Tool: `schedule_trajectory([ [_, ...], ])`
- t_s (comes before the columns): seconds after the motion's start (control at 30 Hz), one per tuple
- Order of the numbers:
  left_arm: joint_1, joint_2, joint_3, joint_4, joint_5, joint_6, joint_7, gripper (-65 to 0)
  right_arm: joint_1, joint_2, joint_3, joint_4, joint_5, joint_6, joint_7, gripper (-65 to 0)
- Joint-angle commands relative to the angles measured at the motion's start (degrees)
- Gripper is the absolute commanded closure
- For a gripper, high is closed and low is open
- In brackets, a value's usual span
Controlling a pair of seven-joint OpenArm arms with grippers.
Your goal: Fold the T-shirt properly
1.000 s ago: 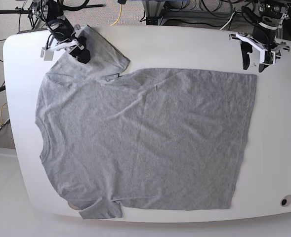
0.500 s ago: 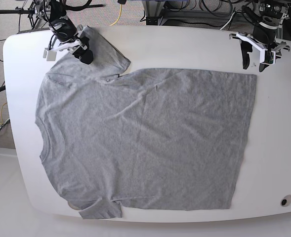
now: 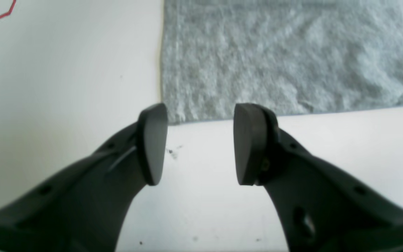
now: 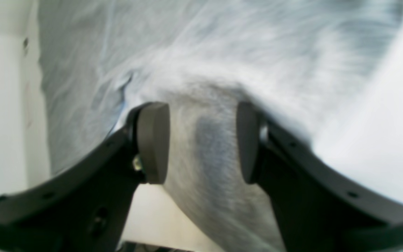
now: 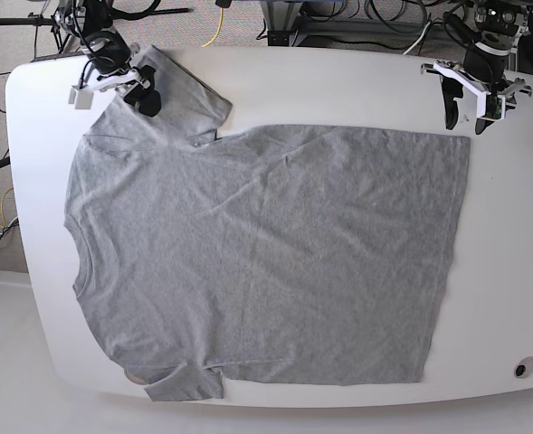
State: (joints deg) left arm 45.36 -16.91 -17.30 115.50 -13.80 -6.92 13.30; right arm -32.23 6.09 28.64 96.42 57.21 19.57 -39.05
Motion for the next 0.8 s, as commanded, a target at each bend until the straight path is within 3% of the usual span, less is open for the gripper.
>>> schedule_trajectory([
  [0.0,0.0,-0.6,-0.7,0.0,-0.2,-0.3,-1.0,-28.0,-0.2,0.3,1.1,1.1,0.4,1.4,0.5,-29.8],
  [0.1,-1.0,-0.6,-0.9,-1.2,-0.2,-1.1,-0.5,-28.1,-0.2,0.1,2.2,0.9,0.2,1.7,0.5,-29.4],
  [0.17,-2.9,-0.5,-1.0,-3.2,-0.6,-3.5,0.7,-28.4,-0.1,0.2,3.4,-0.1,0.5,2.0,0.4,-29.3],
  [0.37,-4.3,-0.4,-0.8,-4.6,-0.9,-4.9,1.2,-28.6,-0.2,0.3,3.6,-0.6,0.0,2.1,0.5,-29.2],
  [0.77,-3.6,0.0,-0.4,-3.2,-0.9,-2.3,0.9,-28.7,0.4,0.7,2.3,-3.6,-1.3,1.6,0.4,-28.8],
])
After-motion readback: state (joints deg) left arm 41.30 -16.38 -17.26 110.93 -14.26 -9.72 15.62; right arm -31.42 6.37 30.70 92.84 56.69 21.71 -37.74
